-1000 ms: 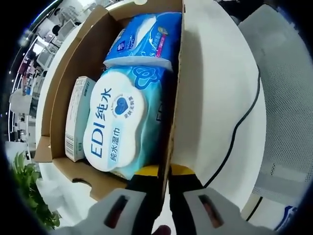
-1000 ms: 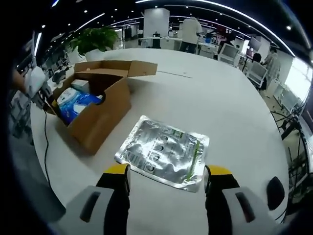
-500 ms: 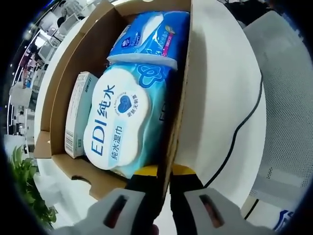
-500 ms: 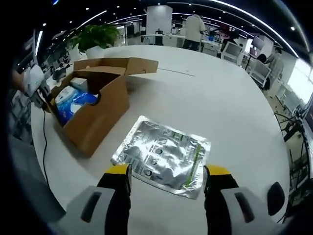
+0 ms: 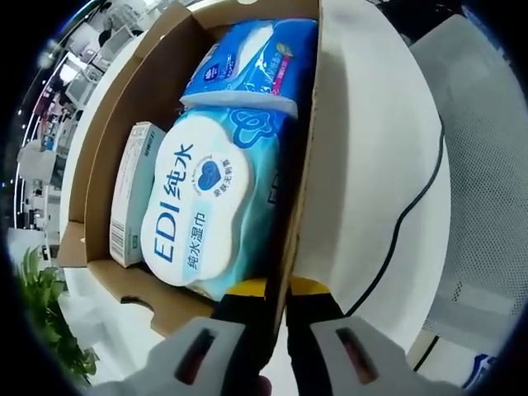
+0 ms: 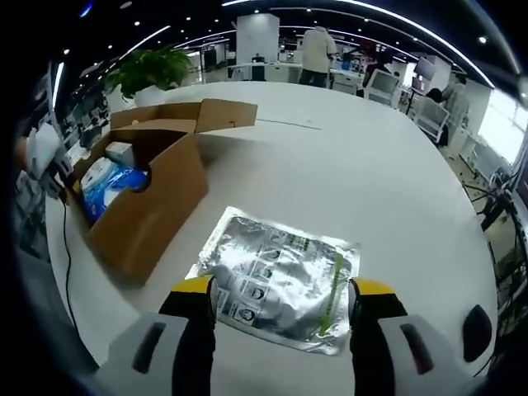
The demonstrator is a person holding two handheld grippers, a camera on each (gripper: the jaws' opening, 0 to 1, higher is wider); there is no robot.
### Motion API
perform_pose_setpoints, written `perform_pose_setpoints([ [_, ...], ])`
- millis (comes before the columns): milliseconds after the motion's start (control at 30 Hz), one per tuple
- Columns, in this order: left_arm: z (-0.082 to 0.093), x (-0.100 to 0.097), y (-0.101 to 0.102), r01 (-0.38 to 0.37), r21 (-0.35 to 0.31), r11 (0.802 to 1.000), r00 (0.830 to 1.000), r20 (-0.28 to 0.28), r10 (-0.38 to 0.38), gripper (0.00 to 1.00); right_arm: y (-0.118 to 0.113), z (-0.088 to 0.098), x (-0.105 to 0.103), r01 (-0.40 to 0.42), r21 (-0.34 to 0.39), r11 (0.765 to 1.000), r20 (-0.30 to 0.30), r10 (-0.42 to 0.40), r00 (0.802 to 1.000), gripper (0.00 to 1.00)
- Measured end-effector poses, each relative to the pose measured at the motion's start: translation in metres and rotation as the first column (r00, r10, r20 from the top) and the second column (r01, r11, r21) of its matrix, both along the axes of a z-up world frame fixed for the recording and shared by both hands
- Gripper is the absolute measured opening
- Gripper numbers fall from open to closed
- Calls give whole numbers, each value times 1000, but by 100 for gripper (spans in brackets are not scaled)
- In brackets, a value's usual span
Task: Operate the shoe box by opening the lid, removing the specified soft item, and placing it in the target area until the item is outside and the box remains undamaged.
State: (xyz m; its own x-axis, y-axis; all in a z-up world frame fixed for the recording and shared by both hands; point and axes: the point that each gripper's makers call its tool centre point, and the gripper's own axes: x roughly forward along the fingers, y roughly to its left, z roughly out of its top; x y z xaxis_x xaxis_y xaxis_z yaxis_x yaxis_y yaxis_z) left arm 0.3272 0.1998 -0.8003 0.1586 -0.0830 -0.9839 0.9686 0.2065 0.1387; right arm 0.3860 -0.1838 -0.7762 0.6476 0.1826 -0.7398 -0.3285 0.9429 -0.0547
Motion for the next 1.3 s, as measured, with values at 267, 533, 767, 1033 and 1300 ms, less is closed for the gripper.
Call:
perform_pose_setpoints([
  [267,-1,0,0,3,3,1000,1000,-6,-3,4,-1,-2,5,13,8,1000,11,-13,1000,64],
  [533,0,-1,0,4,4,1000,1000,2,-5,5,2,-13,-2,-10,-2,1000,-15,10,1000,63],
  [767,-1,-1,0,2,9,1000,1000,17,-3,5,5,-29,-4,-1,5,1000,-58,1,998,59],
  [1033,-1,-1,0,-1,10,1000,1000,9,1,5,9,-29,6,2,6,1000,-8,-2,1000,59],
  [1300,-1,-2,-1,2,9,1000,1000,21,-2,5,13,-30,20,-21,6,1000,-22,21,1000,59],
])
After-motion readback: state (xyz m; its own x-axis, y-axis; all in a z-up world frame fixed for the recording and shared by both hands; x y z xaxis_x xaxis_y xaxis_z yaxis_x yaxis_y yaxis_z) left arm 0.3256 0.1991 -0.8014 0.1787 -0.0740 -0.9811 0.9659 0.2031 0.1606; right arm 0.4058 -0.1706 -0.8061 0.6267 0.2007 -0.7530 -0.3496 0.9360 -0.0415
